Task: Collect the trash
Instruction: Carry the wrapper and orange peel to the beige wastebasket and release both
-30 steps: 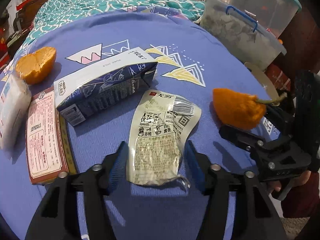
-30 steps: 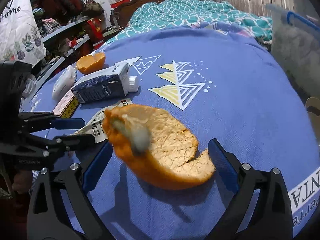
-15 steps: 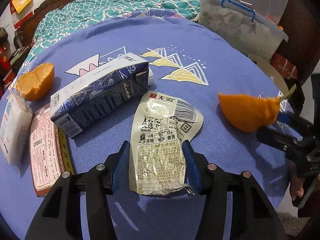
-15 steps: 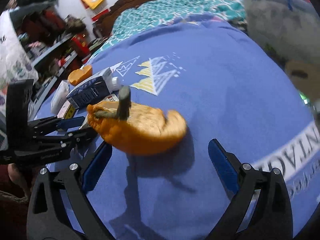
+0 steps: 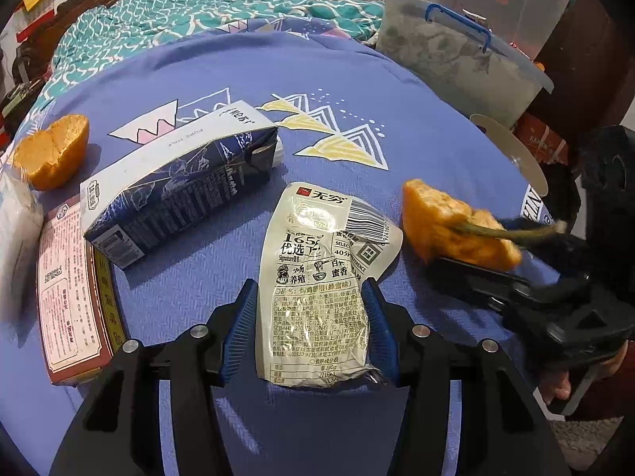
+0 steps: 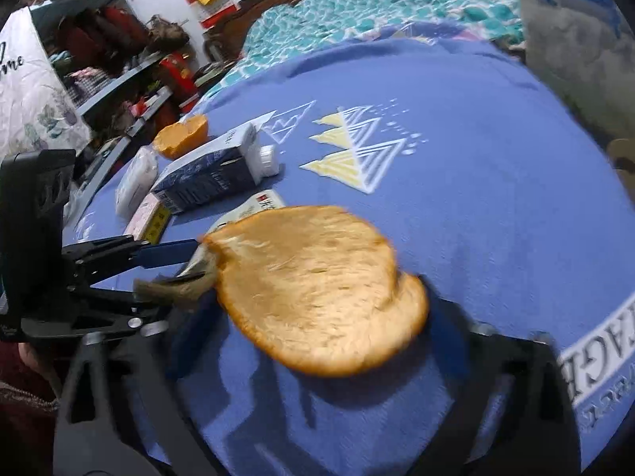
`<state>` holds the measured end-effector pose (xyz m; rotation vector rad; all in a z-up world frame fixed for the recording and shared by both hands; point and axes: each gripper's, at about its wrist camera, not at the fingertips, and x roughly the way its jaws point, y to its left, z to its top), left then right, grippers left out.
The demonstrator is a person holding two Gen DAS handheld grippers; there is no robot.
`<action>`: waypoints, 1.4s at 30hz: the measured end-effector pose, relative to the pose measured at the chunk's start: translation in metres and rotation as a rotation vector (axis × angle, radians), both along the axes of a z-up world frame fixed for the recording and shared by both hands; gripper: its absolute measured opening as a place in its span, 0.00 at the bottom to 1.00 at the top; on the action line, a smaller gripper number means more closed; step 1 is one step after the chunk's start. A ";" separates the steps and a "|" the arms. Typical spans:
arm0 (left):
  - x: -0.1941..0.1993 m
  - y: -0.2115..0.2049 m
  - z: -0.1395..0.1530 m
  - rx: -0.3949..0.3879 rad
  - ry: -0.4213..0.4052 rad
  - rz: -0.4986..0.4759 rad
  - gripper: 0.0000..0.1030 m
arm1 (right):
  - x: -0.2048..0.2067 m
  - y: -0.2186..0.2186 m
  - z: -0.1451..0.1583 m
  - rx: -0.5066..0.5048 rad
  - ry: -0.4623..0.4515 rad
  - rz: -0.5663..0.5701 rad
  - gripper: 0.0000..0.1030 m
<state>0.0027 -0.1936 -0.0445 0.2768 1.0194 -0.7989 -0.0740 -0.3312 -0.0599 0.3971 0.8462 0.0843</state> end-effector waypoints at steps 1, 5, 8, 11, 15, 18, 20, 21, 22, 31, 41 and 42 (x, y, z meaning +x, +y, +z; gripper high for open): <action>0.001 -0.001 0.000 0.000 0.006 0.002 0.49 | -0.004 -0.001 0.004 -0.001 -0.023 0.003 0.55; 0.009 -0.008 0.002 -0.047 0.093 -0.008 0.48 | -0.018 -0.024 0.004 0.092 -0.032 -0.039 0.33; 0.011 -0.022 0.002 -0.081 0.164 -0.034 0.48 | -0.033 -0.044 0.004 0.129 -0.048 -0.105 0.32; 0.009 -0.045 0.007 -0.112 0.215 -0.081 0.48 | -0.052 -0.070 0.011 0.127 -0.092 -0.180 0.31; 0.000 -0.100 0.023 -0.137 0.242 -0.175 0.48 | -0.078 -0.113 0.023 0.075 -0.137 -0.304 0.31; -0.011 -0.147 0.036 -0.148 0.239 -0.255 0.48 | -0.105 -0.156 0.029 0.049 -0.168 -0.431 0.31; -0.020 -0.190 0.045 -0.148 0.223 -0.322 0.48 | -0.125 -0.187 0.030 0.037 -0.178 -0.525 0.31; -0.025 -0.211 0.048 -0.147 0.217 -0.353 0.48 | -0.133 -0.202 0.029 0.037 -0.182 -0.567 0.31; -0.029 -0.226 0.051 -0.147 0.216 -0.375 0.48 | -0.140 -0.215 0.027 0.035 -0.181 -0.603 0.31; -0.042 -0.357 0.042 -0.148 0.219 -0.383 0.78 | -0.140 -0.291 -0.006 0.018 -0.131 -0.765 0.55; -0.035 -0.285 0.030 -0.082 0.155 -0.345 0.77 | -0.167 -0.274 0.003 0.084 -0.224 -0.815 0.63; -0.034 -0.273 0.028 -0.082 0.156 -0.339 0.77 | -0.167 -0.266 0.005 0.097 -0.234 -0.800 0.63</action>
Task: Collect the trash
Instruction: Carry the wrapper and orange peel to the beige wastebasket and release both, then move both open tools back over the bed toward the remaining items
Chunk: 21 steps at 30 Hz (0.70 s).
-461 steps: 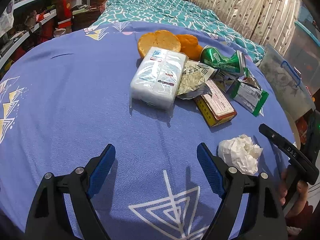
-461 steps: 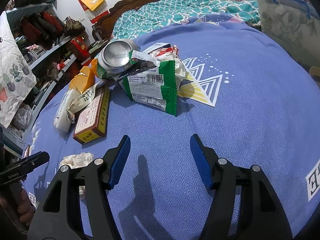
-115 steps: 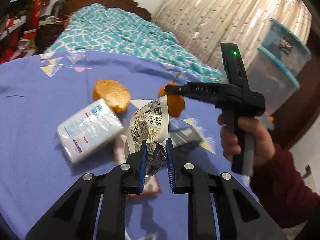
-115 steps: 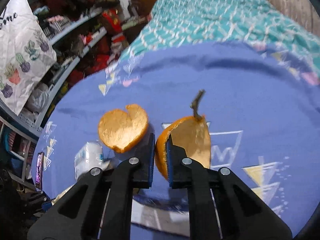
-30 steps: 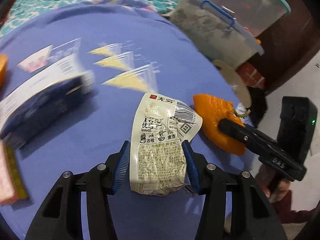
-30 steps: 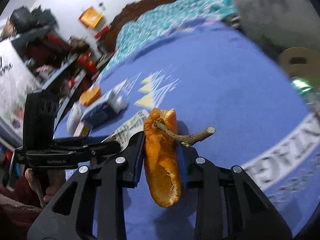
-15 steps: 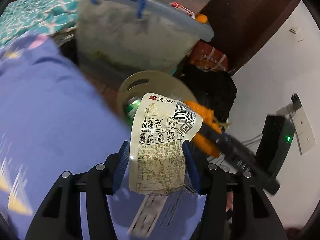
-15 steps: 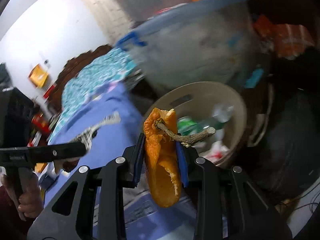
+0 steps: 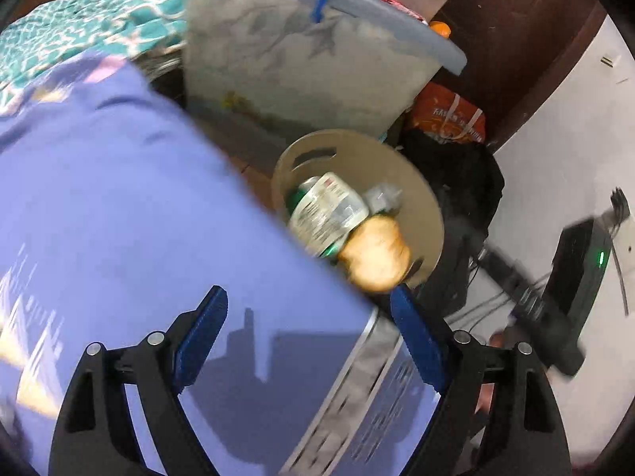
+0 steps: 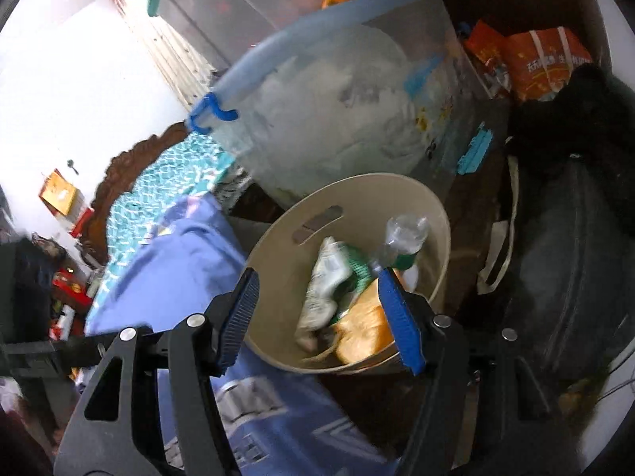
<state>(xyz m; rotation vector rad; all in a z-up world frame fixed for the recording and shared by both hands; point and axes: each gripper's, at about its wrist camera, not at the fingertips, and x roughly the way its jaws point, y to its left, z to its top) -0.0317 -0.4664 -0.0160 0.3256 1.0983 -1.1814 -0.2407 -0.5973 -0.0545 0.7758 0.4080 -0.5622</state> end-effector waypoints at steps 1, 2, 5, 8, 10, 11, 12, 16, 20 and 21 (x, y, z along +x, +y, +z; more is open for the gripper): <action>0.001 0.018 -0.002 0.003 0.001 0.012 0.77 | 0.002 0.008 0.003 0.006 -0.014 0.017 0.63; 0.002 0.037 -0.003 0.008 -0.004 0.026 0.77 | 0.005 0.012 0.004 0.012 -0.023 0.032 0.63; -0.001 0.087 -0.006 0.018 -0.056 0.063 0.77 | 0.022 0.038 0.008 0.044 -0.043 0.113 0.63; -0.003 0.140 -0.007 0.031 -0.120 0.112 0.77 | 0.049 0.069 0.007 0.078 -0.033 0.216 0.63; -0.004 0.174 -0.005 0.028 -0.153 0.149 0.77 | 0.073 0.096 0.004 0.086 -0.008 0.298 0.63; -0.003 0.191 -0.004 0.027 -0.167 0.174 0.77 | 0.082 0.108 0.002 0.089 0.005 0.329 0.63; -0.002 0.208 -0.003 0.024 -0.176 0.204 0.77 | 0.094 0.122 0.000 0.097 0.021 0.369 0.63; 0.010 0.275 -0.001 0.016 -0.163 0.359 0.77 | 0.130 0.171 -0.003 0.108 0.060 0.498 0.63; 0.024 0.335 0.000 -0.006 -0.125 0.512 0.77 | 0.154 0.218 -0.003 0.085 0.092 0.596 0.64; 0.025 0.347 0.001 -0.013 -0.121 0.543 0.77 | 0.160 0.230 -0.003 0.079 0.101 0.619 0.64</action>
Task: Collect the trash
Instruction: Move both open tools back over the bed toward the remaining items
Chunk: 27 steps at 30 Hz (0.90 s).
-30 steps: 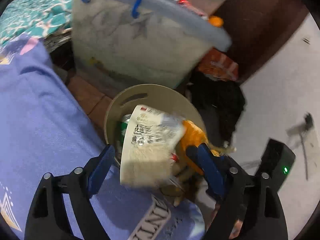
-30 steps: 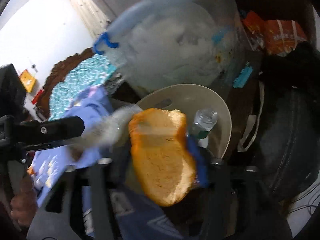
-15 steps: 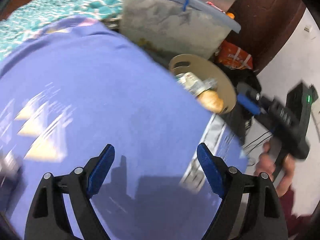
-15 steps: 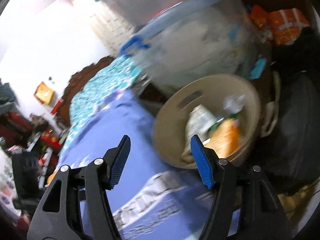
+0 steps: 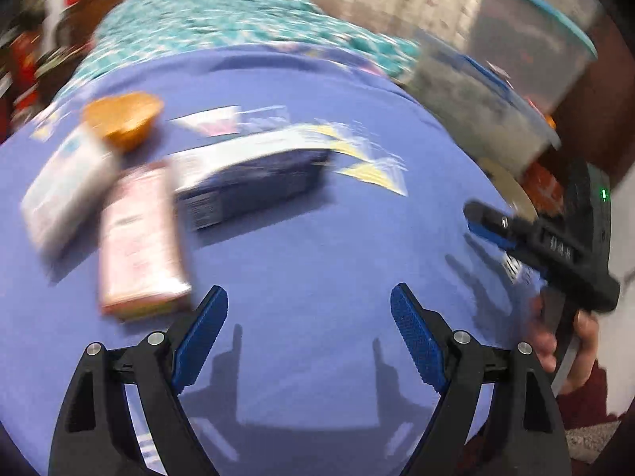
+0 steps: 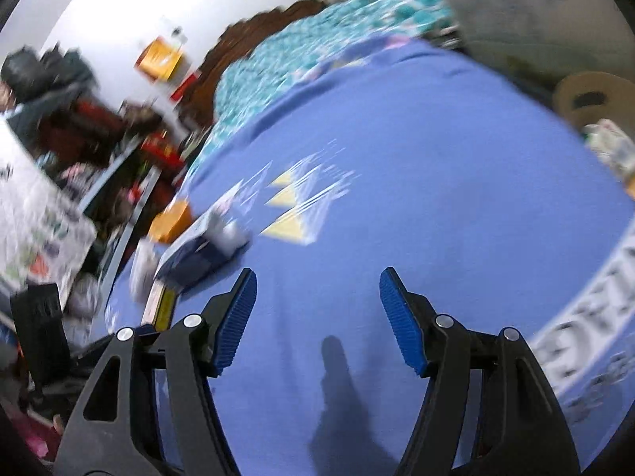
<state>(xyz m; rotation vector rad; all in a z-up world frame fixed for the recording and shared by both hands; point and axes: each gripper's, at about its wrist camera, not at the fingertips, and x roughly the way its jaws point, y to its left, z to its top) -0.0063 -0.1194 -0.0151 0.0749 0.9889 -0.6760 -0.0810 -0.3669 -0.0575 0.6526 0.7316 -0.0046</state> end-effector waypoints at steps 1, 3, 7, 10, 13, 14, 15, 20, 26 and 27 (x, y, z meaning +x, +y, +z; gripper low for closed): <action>-0.001 0.009 0.002 -0.006 -0.001 0.020 0.77 | 0.005 0.011 -0.001 -0.006 0.006 0.019 0.65; 0.001 0.025 0.003 -0.013 -0.009 0.055 0.77 | 0.011 0.027 -0.002 -0.016 0.020 0.051 0.65; -0.001 0.050 0.009 -0.019 -0.043 0.108 0.77 | 0.022 0.057 -0.006 -0.039 0.049 0.100 0.65; -0.002 0.064 0.012 -0.004 -0.075 0.150 0.78 | 0.026 0.077 -0.005 -0.067 0.063 0.133 0.65; -0.001 0.078 0.010 0.012 -0.089 0.186 0.78 | 0.030 0.094 -0.004 -0.091 0.071 0.153 0.65; -0.001 0.083 0.009 0.018 -0.092 0.198 0.78 | 0.031 0.097 -0.004 -0.097 0.074 0.155 0.66; 0.000 0.086 0.008 0.022 -0.092 0.207 0.78 | 0.032 0.100 -0.004 -0.101 0.078 0.157 0.66; 0.005 0.105 0.004 0.021 -0.088 0.253 0.78 | 0.031 0.112 -0.006 -0.157 0.072 0.149 0.73; 0.010 0.121 -0.007 0.049 -0.068 0.310 0.79 | 0.029 0.124 -0.007 -0.223 0.062 0.154 0.78; 0.011 0.123 -0.008 0.053 -0.062 0.318 0.79 | 0.029 0.123 -0.007 -0.216 0.059 0.153 0.78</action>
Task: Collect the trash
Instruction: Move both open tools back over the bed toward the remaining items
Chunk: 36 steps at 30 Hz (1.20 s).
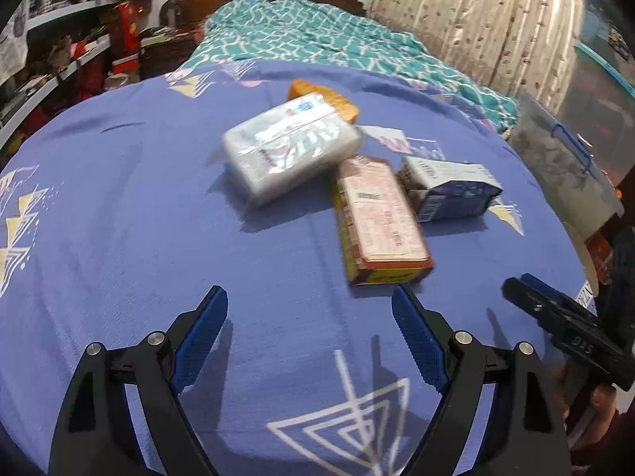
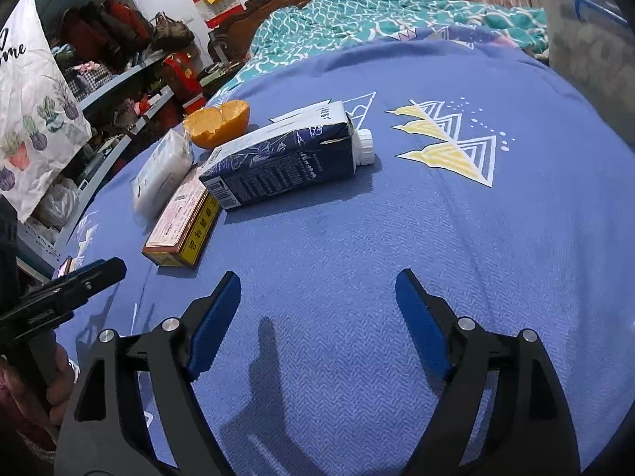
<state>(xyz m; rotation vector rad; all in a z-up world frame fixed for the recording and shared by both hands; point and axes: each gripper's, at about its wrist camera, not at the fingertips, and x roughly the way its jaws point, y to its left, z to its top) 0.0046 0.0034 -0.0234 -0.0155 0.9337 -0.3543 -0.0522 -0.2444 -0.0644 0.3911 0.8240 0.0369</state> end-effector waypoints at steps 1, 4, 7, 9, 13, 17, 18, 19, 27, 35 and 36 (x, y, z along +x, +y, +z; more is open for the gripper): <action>0.001 0.002 -0.002 0.000 0.006 0.008 0.79 | 0.000 -0.001 0.000 0.004 -0.002 0.001 0.79; 0.005 0.008 -0.005 -0.002 0.019 0.026 0.79 | 0.002 0.001 0.000 -0.006 -0.002 0.009 0.81; 0.009 0.013 -0.009 -0.008 0.039 0.044 0.79 | 0.003 0.003 0.000 -0.017 -0.001 0.018 0.85; 0.013 0.015 -0.014 -0.019 0.062 0.059 0.79 | 0.004 0.003 0.000 -0.010 -0.002 0.025 0.87; 0.013 0.016 -0.015 -0.024 0.064 0.063 0.84 | 0.005 0.003 0.000 0.002 -0.006 0.040 0.90; 0.014 0.013 -0.017 -0.039 0.073 0.059 0.91 | 0.007 0.006 -0.001 -0.005 -0.001 0.067 0.97; 0.014 0.012 -0.017 -0.031 0.073 0.059 0.91 | 0.007 0.008 -0.001 -0.013 0.001 0.068 0.97; 0.014 0.010 -0.017 -0.018 0.071 0.055 0.92 | 0.008 0.009 0.000 -0.023 0.003 0.069 0.97; 0.008 0.004 -0.021 0.037 0.042 0.022 0.92 | 0.012 0.016 -0.001 -0.080 0.024 0.077 0.97; 0.006 0.002 -0.024 0.073 0.028 0.012 0.92 | 0.011 0.015 -0.001 -0.072 0.019 0.077 0.97; 0.006 0.001 -0.024 0.078 0.025 0.013 0.92 | 0.011 0.015 0.000 -0.070 0.018 0.077 0.97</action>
